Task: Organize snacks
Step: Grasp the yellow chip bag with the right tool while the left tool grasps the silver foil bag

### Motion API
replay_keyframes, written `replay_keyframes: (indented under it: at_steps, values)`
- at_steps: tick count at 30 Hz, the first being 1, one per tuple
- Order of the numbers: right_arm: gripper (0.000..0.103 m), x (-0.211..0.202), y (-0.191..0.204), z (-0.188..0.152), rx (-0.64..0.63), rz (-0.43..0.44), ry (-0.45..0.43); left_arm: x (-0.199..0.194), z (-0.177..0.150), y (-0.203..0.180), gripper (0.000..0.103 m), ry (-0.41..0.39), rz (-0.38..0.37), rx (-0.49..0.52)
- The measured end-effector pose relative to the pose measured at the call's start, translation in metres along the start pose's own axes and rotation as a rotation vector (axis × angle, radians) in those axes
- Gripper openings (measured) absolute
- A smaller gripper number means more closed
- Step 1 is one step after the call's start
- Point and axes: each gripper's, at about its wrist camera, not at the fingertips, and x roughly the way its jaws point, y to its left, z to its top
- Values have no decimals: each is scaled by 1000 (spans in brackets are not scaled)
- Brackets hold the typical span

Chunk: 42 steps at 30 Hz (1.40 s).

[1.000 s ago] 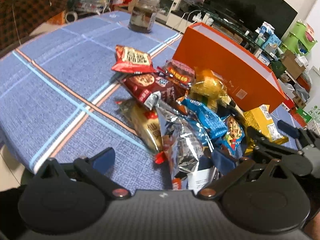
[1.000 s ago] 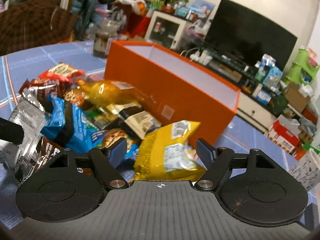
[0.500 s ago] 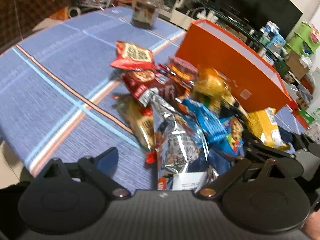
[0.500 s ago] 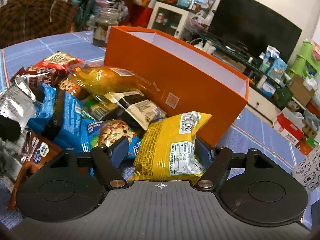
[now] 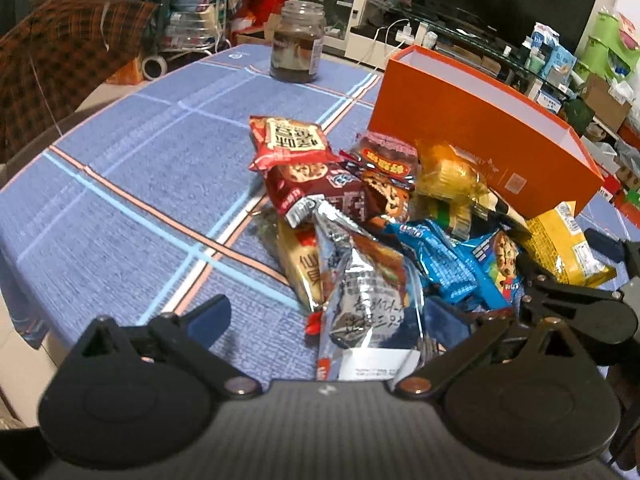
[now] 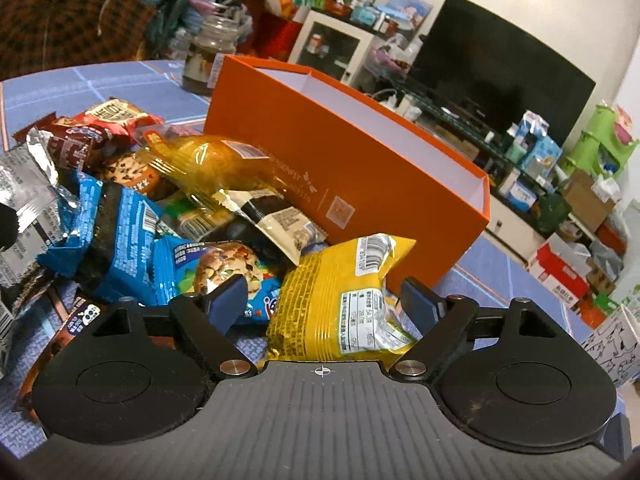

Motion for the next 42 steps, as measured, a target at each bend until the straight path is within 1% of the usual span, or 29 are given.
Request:
replay_keyframes:
  at_steps: [3, 6, 8, 10, 13, 16, 20, 22, 23, 24, 25, 26, 27, 28, 30, 33, 36, 37, 38, 39, 40, 42]
  values:
    - [77, 0, 0, 1, 2, -4, -1, -1, 1, -1, 102, -1, 6, 15]
    - [80, 0, 3, 2, 0, -12, 3, -2, 1, 0, 102, 3, 5, 21]
    - [82, 1, 3, 2, 0, -21, 2, -4, 0, 2, 102, 7, -11, -2]
    - [82, 1, 3, 2, 7, -20, 2, -8, -2, 3, 102, 14, -51, -17]
    - [82, 1, 1, 2, 16, -20, 0, -11, -3, 0, 102, 12, -91, -17]
    - [82, 1, 0, 1, 15, -44, -10, -11, -3, -2, 102, 8, -93, -10]
    - [79, 6, -3, 0, 56, -20, 10, -4, -6, -8, 100, 36, -98, 7]
    - [73, 8, -8, 0, 97, 9, 27, -2, -6, -9, 97, 47, -105, 10]
    - [71, 9, -11, 0, 117, 22, 33, -2, -7, -10, 94, 48, -114, 10]
    - [64, 10, -14, 0, 143, 32, 41, -1, -7, -9, 89, 49, -122, 10]
    - [48, 10, -16, 0, 155, 32, 49, 0, -6, -8, 86, 53, -130, 9]
    - [46, 11, -18, -1, 165, 37, 58, 1, -6, -6, 81, 59, -137, 4]
    - [46, 11, -20, -2, 178, 46, 64, 3, -6, -4, 77, 66, -140, -3]
    - [46, 11, -21, -3, 186, 53, 66, 5, -6, -2, 75, 75, -140, -12]
    - [46, 11, -21, -4, 180, 52, 65, 9, -5, 2, 76, 88, -153, -26]
    - [49, 11, -17, -6, 165, 42, 59, 12, -4, 1, 75, 85, -159, -24]
    - [49, 12, -16, -5, 167, 42, 59, 16, -5, -4, 75, 83, -156, -10]
    - [48, 12, -16, -5, 166, 44, 60, 17, -6, -6, 74, 84, -155, 0]
    - [47, 12, -16, -5, 166, 46, 62, 18, -6, -7, 67, 86, -161, 10]
    - [42, 12, -17, -5, 163, 52, 63, 18, -7, -8, 56, 86, -181, 16]
    - [37, 11, -19, -5, 165, 57, 58, 17, -7, -9, 52, 90, -195, 26]
    - [34, 8, -24, -5, 182, 67, 50, 13, -7, -10, 50, 86, -202, 50]
